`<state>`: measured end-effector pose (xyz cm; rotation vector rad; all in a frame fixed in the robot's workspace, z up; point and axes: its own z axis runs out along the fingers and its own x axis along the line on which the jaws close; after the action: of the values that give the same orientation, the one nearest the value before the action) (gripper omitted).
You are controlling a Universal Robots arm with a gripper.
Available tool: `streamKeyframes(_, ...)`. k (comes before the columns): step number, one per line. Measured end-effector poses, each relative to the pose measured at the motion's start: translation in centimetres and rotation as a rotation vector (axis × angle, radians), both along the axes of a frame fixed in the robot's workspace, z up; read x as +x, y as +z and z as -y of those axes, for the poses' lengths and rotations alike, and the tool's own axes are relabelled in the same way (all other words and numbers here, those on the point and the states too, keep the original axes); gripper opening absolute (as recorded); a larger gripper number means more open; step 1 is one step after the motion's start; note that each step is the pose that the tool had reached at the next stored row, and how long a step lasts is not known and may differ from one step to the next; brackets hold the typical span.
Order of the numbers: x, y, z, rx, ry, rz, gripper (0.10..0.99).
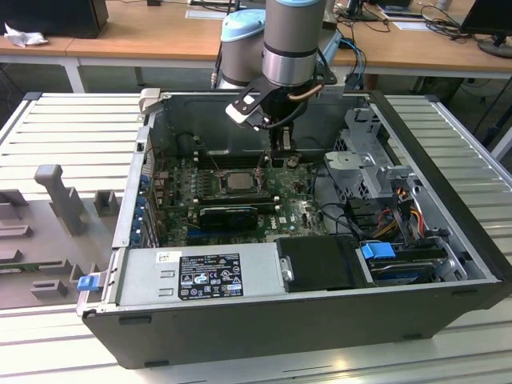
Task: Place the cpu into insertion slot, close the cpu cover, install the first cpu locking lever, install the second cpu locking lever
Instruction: 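Close the cpu cover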
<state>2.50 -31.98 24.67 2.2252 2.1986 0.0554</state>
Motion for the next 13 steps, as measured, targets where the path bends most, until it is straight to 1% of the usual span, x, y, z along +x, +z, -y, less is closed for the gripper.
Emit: streamKeyframes(13, -0.71, 0.00, 0.00, 0.000, 0.000, 0.0000, 0.106)
